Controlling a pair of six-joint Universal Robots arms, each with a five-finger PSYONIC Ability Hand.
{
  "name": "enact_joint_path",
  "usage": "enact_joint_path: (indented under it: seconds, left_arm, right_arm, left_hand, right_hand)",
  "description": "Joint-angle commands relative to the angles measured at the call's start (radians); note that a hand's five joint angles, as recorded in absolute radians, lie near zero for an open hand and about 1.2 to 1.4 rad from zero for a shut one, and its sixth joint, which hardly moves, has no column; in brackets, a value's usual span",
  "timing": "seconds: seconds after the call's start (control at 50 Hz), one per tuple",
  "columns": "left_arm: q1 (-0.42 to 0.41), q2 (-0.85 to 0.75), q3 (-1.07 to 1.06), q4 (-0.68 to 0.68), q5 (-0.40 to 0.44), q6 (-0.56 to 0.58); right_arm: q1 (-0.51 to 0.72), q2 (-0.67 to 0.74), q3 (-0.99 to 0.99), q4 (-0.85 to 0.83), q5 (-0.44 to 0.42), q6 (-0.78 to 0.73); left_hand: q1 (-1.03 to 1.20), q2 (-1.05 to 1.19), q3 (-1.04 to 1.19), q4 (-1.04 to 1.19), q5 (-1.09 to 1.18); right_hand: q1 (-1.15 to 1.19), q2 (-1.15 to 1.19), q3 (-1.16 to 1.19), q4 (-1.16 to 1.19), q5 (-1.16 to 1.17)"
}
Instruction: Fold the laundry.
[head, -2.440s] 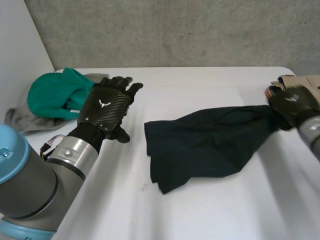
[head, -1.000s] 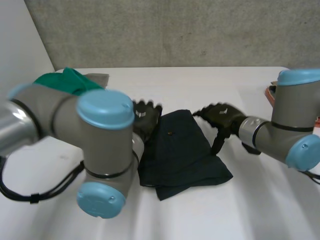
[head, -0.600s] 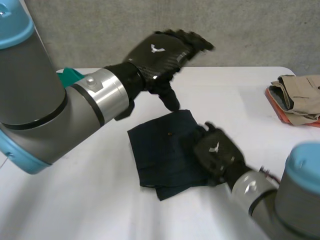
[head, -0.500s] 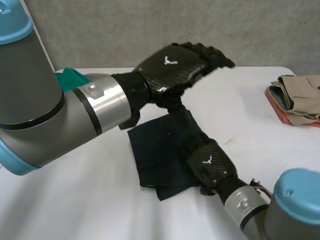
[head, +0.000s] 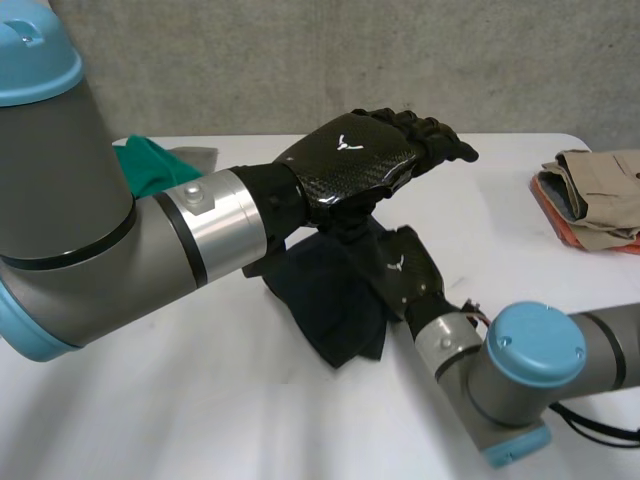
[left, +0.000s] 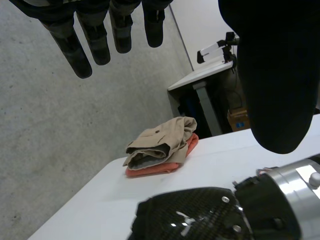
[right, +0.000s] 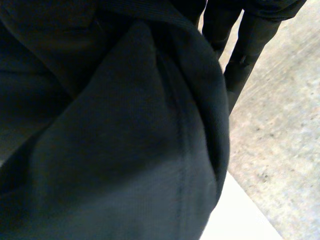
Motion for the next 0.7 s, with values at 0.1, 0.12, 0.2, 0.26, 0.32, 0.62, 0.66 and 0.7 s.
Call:
enact_joint_path:
  seconds: [0.1, 0.12, 0.2, 0.26, 0.32, 0.62, 0.66, 0.7]
  left_arm:
    - [0.003, 0.048, 0.041, 0.004, 0.0, 0.0]
    - [0.005, 0.057, 0.051, 0.007, -0.001, -0.001]
    - [0.005, 0.069, 0.071, 0.02, -0.003, -0.006]
    - [0.005, 0.072, 0.077, 0.036, -0.018, -0.023]
    - [0.005, 0.075, 0.075, 0.05, -0.032, -0.038]
    - [0.0, 0.042, 0.035, 0.062, -0.037, -0.052]
    - [0.001, 0.023, 0.032, 0.062, -0.037, -0.052]
    - [0.0, 0.012, 0.031, 0.062, -0.038, -0.052]
  right_arm:
    - [-0.116, -0.106, -0.24, 0.094, 0.003, 0.108]
    - [-0.147, -0.132, -0.285, 0.123, 0.002, 0.132]
    - [-0.26, -0.166, -0.409, 0.188, -0.001, 0.208]
    - [-0.395, -0.173, -0.51, 0.238, -0.004, 0.249]
    - [-0.495, -0.173, -0.579, 0.277, -0.026, 0.269]
    - [-0.871, 0.357, -1.017, 0.406, -0.421, 0.301]
    - [-0.891, 0.446, -1.044, 0.401, -0.475, 0.298]
    - [-0.912, 0.512, -1.06, 0.4, -0.518, 0.283]
  left_hand:
    - [-0.009, -0.026, -0.032, -0.022, -0.042]
    - [-0.009, -0.026, -0.032, -0.022, -0.042]
    - [-0.009, -0.026, -0.032, -0.022, -0.042]
    - [-0.009, -0.026, -0.032, -0.022, -0.042]
    - [-0.009, -0.026, -0.032, -0.022, -0.042]
    - [-0.009, -0.026, -0.032, -0.022, -0.042]
    - [-0.009, -0.026, -0.032, -0.022, -0.042]
    - [-0.009, -0.026, -0.032, -0.022, -0.042]
  right_hand:
    - [0.431, 0.248, 0.236, 0.22, 0.349]
    - [0.431, 0.248, 0.236, 0.22, 0.349]
    - [0.431, 0.248, 0.236, 0.22, 0.349]
    - [0.431, 0.248, 0.236, 0.22, 0.349]
    - [0.431, 0.248, 0.236, 0.22, 0.349]
    - [0.431, 0.248, 0.236, 0.22, 0.349]
    - [0.431, 0.248, 0.236, 0.22, 0.349]
    - [0.431, 0.248, 0.236, 0.22, 0.349]
